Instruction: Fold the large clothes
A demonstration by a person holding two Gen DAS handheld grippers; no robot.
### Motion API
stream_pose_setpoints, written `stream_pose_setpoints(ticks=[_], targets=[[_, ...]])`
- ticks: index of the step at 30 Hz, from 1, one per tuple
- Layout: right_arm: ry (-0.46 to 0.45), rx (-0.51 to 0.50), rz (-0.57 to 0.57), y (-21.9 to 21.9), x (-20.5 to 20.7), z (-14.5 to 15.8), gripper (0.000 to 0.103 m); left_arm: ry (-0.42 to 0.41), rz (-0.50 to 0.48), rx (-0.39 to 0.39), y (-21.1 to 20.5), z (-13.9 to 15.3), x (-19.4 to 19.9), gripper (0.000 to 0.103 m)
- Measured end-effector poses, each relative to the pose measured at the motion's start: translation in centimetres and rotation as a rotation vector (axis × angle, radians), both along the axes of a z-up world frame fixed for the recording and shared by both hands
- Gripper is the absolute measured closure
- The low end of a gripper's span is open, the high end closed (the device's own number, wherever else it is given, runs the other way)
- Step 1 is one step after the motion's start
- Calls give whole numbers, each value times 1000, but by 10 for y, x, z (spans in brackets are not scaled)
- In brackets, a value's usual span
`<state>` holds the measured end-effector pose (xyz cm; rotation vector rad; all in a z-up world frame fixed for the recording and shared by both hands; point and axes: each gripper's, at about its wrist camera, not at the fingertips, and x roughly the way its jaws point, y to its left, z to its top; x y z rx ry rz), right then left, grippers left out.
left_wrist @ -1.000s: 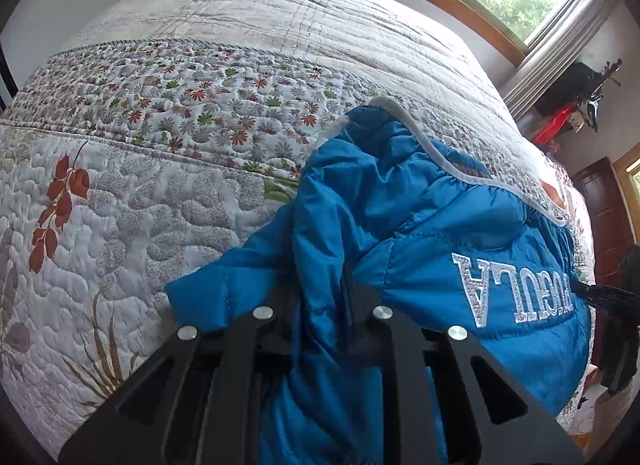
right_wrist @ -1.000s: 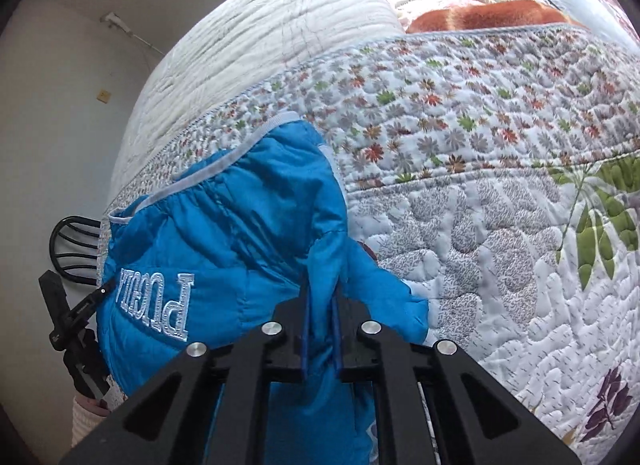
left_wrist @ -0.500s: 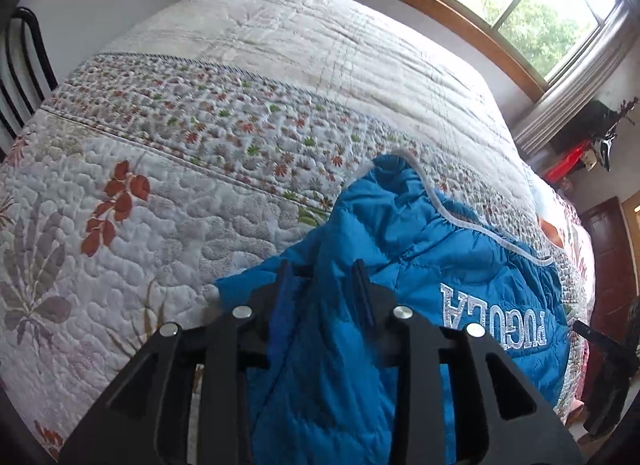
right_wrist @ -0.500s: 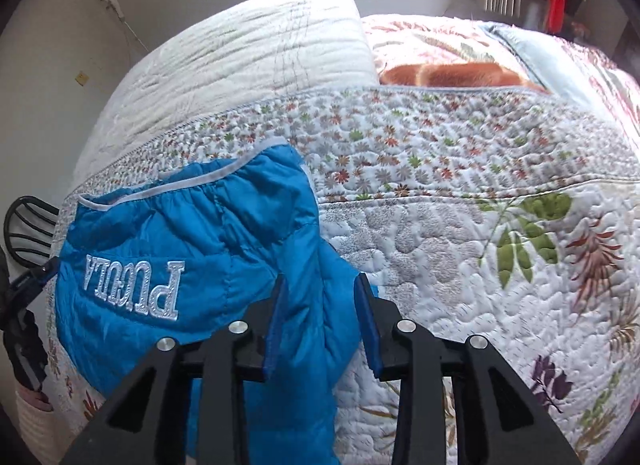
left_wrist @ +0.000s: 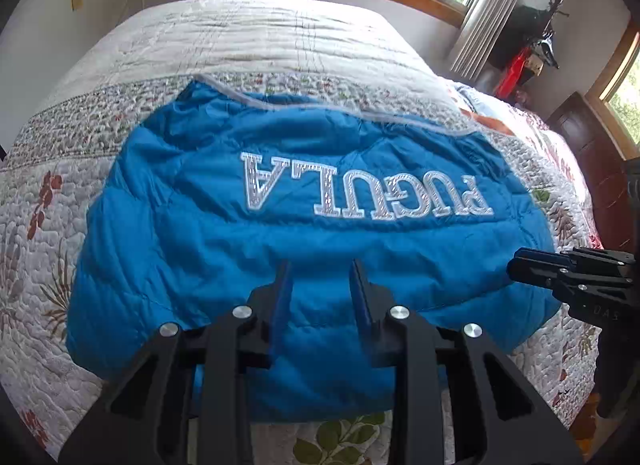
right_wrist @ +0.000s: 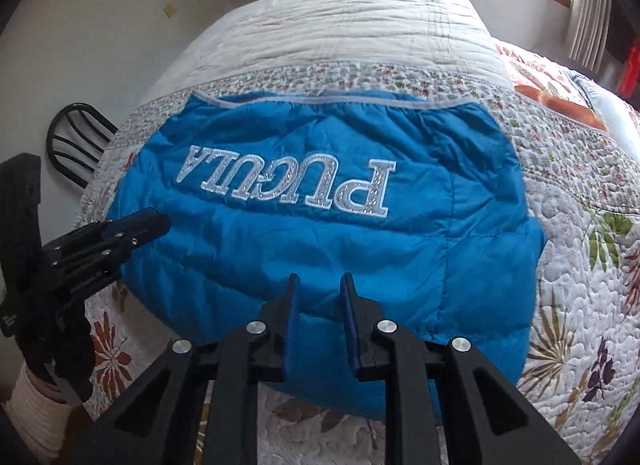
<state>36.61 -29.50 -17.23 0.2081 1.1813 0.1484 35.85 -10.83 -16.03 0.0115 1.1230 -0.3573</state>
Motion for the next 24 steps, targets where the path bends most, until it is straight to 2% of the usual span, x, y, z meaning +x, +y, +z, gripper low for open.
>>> stream_pose_setpoints(ticks=[2, 7, 14, 18, 19, 21, 24], targets=[[22, 4, -10, -1, 0, -14, 84, 24, -2, 18, 1, -18, -1, 75], [59, -15, -41, -4, 2, -42, 96, 45, 0, 3, 10, -41, -1, 74], [45, -58, -64, 1, 0, -56, 96, 41, 11, 15, 10, -55, 1, 75], [52, 5, -94, -10, -3, -41, 96, 73, 29, 20, 12, -43, 6, 78], [28, 17, -99, -12, -8, -31, 92, 73, 45, 15, 15, -34, 5, 78], [-18, 31, -93, -13, -19, -13, 90, 39, 71, -3, 23, -18, -3, 77], [-60, 39, -51, -7, -38, 3, 90, -36, 69, 25, 30, -1, -24, 76]])
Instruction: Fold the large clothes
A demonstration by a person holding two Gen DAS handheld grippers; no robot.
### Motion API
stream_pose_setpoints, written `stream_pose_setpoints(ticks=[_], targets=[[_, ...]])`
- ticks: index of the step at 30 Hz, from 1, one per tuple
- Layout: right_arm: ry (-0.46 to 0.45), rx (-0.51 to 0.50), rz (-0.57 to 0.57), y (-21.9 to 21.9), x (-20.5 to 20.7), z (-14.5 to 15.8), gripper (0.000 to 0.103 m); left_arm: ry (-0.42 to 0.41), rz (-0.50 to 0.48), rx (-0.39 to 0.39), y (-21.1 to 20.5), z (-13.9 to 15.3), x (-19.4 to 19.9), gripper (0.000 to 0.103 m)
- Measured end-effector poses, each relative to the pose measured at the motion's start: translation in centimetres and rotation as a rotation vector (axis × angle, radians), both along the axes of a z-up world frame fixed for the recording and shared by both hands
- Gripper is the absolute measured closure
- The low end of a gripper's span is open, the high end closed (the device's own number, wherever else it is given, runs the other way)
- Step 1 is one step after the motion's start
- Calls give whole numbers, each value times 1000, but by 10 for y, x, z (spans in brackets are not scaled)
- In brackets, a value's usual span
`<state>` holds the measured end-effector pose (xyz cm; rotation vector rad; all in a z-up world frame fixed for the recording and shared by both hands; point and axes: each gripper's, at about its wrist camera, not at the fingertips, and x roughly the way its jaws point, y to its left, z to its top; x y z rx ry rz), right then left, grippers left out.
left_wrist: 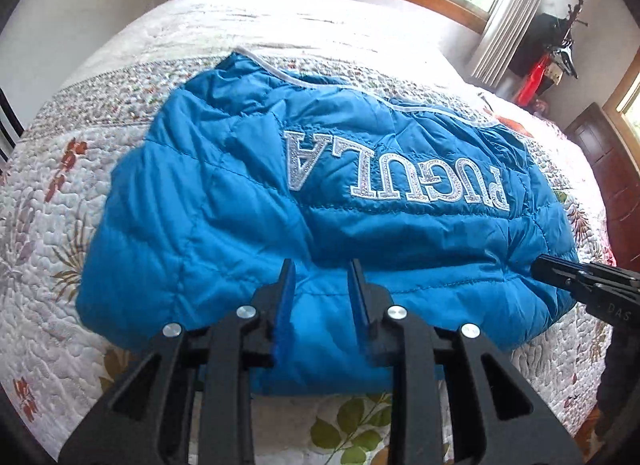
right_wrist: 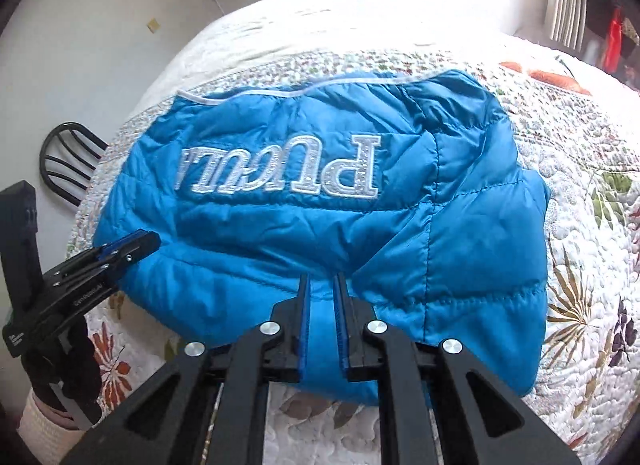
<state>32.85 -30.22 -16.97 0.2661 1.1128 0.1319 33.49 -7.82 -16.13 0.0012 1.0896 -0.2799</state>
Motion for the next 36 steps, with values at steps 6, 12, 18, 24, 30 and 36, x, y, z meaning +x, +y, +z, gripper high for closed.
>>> stream_pose_setpoints(ticks=[6, 12, 18, 24, 30, 36], targets=[[83, -16, 35, 14, -4, -34, 92, 39, -3, 19, 8, -26, -12, 77], [102, -52, 37, 20, 4, -59, 95, 36, -19, 35, 5, -43, -11, 77], [120, -43, 64, 17, 5, -47, 95, 69, -25, 57, 6, -35, -5, 78], [-72, 15, -33, -31, -13, 26, 49, -61, -3, -1, 36, 37, -6, 30], [-79, 103, -215, -120, -5, 34, 32, -59, 84, 40, 81, 49, 43, 19], [15, 317, -271, -166, 18, -26, 30, 134, 129, -121, 119, 2, 91, 19]])
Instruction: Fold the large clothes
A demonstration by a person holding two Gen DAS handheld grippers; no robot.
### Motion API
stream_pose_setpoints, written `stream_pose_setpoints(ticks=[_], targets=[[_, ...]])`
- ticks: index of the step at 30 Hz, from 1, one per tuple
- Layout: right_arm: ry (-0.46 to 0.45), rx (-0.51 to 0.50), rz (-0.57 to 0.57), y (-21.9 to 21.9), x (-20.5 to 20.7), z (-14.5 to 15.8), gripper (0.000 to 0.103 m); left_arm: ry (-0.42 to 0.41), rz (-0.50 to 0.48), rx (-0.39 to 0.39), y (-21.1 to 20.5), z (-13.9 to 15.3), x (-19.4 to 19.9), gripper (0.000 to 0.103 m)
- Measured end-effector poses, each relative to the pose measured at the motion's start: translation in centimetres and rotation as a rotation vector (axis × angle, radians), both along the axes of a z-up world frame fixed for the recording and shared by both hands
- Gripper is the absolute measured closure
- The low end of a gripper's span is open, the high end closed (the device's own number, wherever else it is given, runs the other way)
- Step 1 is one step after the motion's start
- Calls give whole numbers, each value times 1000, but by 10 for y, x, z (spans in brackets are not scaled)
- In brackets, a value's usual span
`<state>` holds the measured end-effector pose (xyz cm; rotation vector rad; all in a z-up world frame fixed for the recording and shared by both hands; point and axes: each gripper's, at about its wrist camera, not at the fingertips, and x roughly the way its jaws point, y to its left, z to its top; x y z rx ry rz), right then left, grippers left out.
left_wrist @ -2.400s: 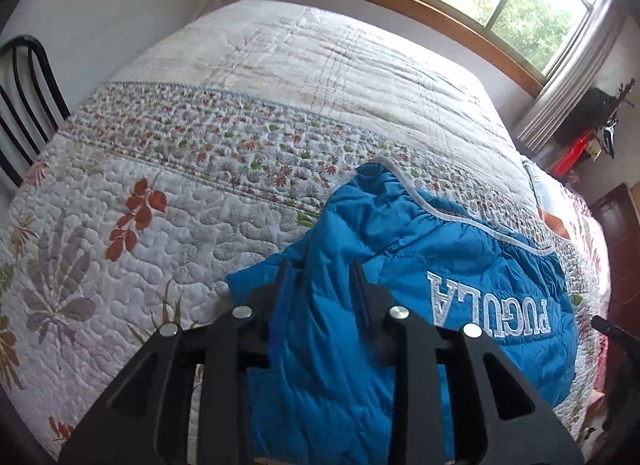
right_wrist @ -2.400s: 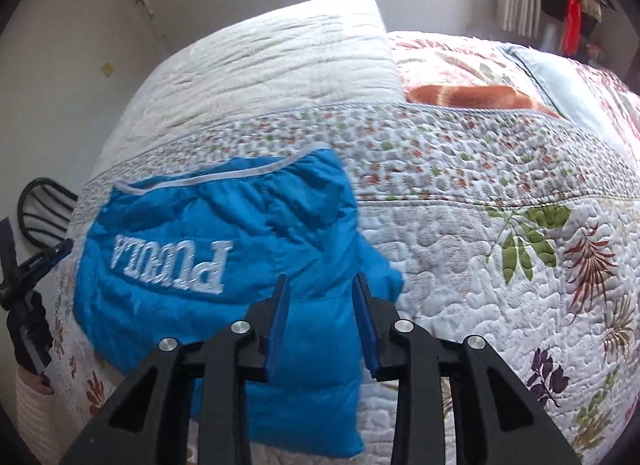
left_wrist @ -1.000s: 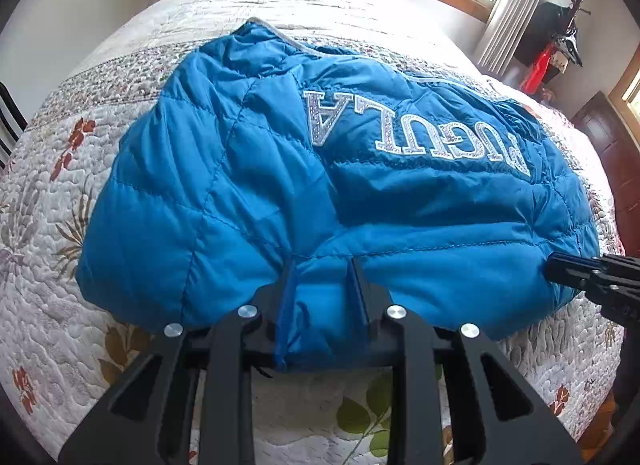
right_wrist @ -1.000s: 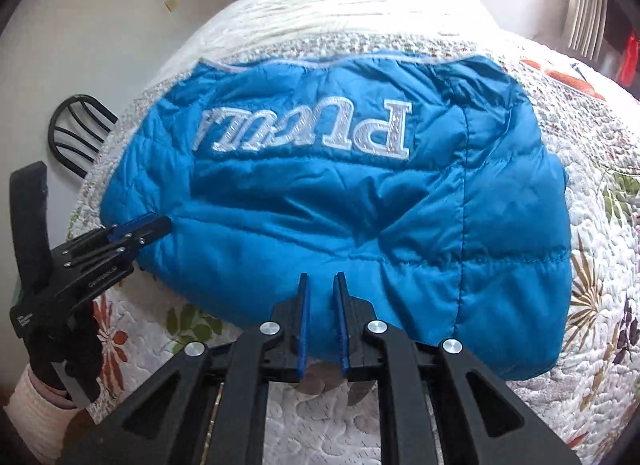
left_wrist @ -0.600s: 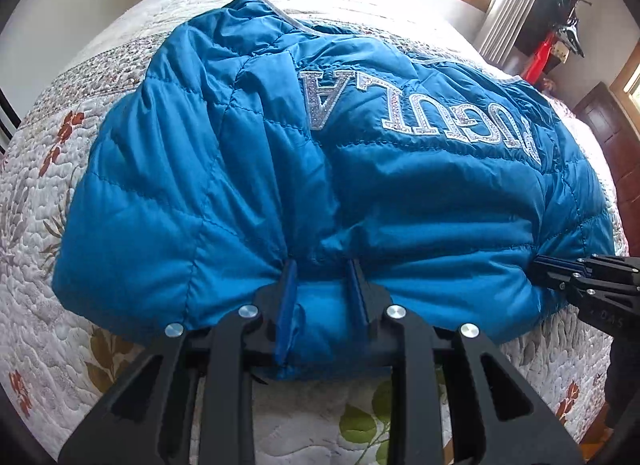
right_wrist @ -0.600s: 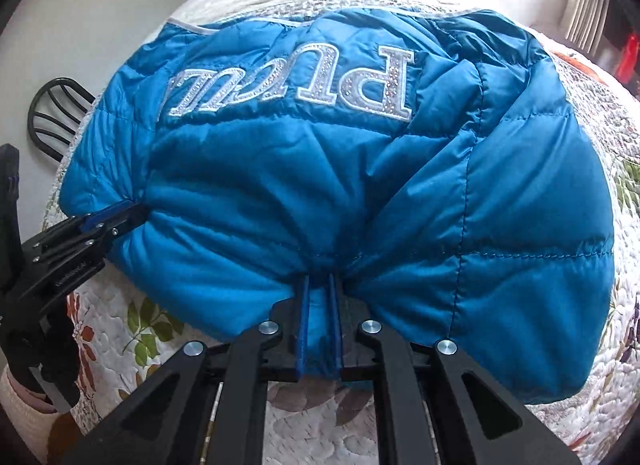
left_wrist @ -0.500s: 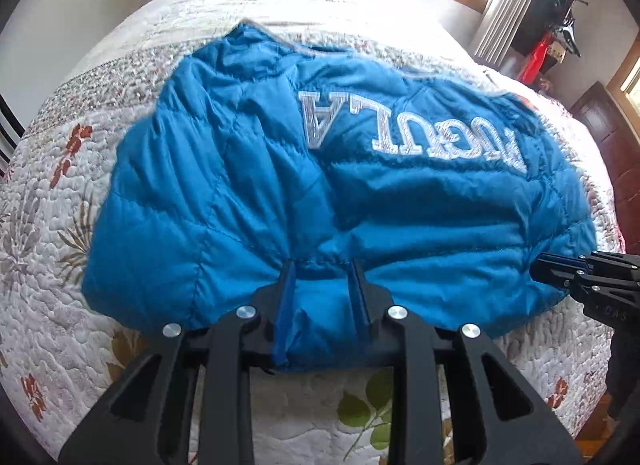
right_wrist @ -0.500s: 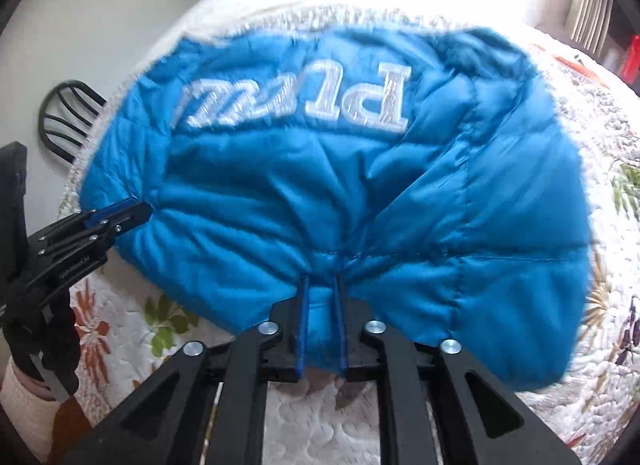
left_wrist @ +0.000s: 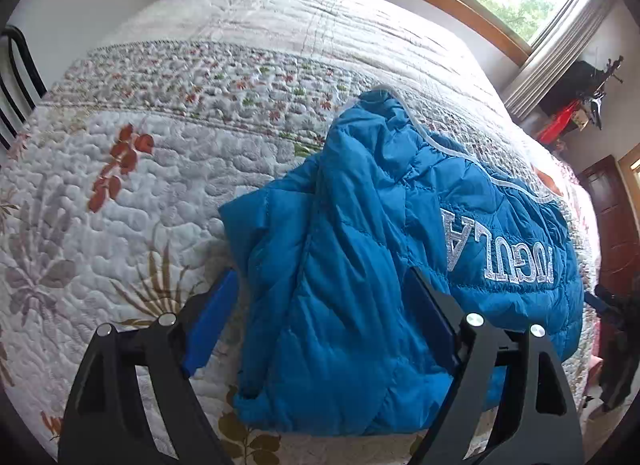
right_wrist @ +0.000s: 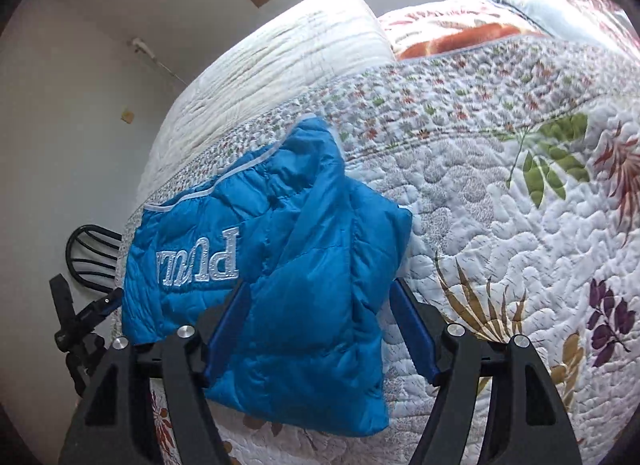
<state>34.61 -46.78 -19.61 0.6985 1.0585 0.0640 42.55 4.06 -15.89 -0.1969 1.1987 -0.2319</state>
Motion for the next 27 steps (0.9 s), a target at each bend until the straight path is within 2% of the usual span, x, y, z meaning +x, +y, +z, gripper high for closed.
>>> stream_pose_setpoints(ticks=[4, 7, 12, 15, 16, 17, 18, 19, 21, 22, 24, 27], targets=[[15, 120, 0, -6, 9, -25, 27, 79, 16, -118, 7, -28, 13, 19], [36, 140, 0, -5, 19, -39, 23, 93, -7, -161, 5, -41, 20, 14], [59, 192, 1, -1, 34, -61, 16, 121, -63, -153, -8, -54, 31, 7], [52, 168, 18, 6, 42, -61, 15, 149, -75, -146, -13, -60, 35, 6], [51, 151, 32, 10, 45, -60, 18, 152, -75, -147, -14, -62, 37, 6], [57, 126, 47, 15, 47, -58, 22, 150, -77, -139, -16, -62, 38, 12], [59, 112, 62, 20, 48, -56, 33, 144, -86, -127, -18, -61, 38, 25], [53, 134, 72, 22, 46, -53, 48, 134, -97, -119, -21, -58, 37, 30], [45, 164, 80, 23, 43, -48, 64, 121, -103, -114, -23, -51, 34, 50], [39, 164, 85, 24, 43, -45, 71, 119, -99, -124, -23, -48, 33, 54], [13, 179, 89, 25, 38, -35, 78, 107, -88, -149, -22, -40, 30, 67], [-44, 187, 109, 29, 31, -10, 83, 59, -90, -166, -23, -20, 20, 78]])
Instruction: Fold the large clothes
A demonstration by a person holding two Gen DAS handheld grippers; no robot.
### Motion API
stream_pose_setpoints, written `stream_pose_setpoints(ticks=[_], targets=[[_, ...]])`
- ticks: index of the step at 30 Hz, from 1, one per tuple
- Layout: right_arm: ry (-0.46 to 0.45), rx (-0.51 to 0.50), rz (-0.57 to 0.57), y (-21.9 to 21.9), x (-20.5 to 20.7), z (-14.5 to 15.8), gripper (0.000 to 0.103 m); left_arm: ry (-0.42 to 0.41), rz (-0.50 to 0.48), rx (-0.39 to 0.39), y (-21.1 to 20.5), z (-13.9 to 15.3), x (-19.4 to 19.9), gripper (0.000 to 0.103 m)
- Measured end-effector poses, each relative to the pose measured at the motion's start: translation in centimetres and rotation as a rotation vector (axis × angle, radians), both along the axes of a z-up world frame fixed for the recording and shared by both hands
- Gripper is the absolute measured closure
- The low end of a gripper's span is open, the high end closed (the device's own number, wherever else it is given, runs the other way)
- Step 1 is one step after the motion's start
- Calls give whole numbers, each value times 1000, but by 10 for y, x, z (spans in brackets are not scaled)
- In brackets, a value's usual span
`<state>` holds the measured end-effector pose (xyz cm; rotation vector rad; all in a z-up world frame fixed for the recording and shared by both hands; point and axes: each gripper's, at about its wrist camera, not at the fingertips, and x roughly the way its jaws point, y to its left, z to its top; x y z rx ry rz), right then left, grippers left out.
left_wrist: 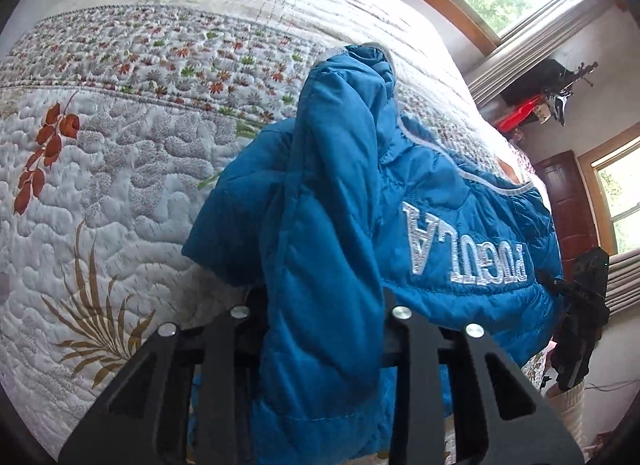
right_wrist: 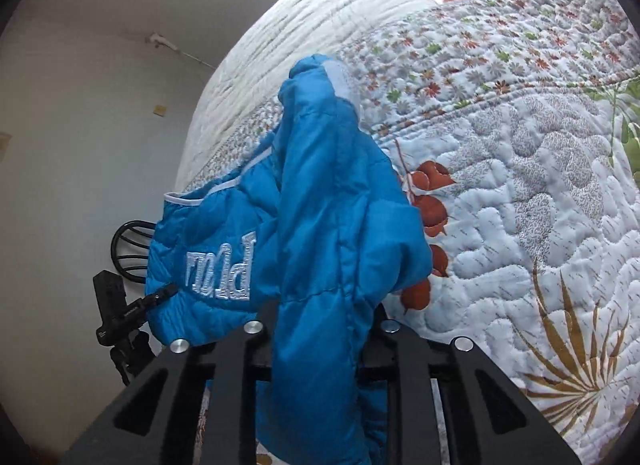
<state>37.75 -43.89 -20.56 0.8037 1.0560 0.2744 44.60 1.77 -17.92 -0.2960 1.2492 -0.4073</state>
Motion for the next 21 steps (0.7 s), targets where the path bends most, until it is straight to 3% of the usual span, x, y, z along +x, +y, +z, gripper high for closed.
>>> stream_pose_setpoints(ticks=[5, 13, 17, 21], targets=[[-93, -50, 51, 20, -23, 57, 85, -88, -24, -50, -4, 49, -24, 90], [-226, -65, 91, 37, -103, 135, 86, -199, -41, -109, 22, 131, -104, 91], [-228, -61, 109, 54, -145, 147, 86, -220, -34, -102, 37, 153, -158, 91], [-199, -70, 131, 74, -180, 134, 86, -214, -15, -80, 54, 154, -207, 91]])
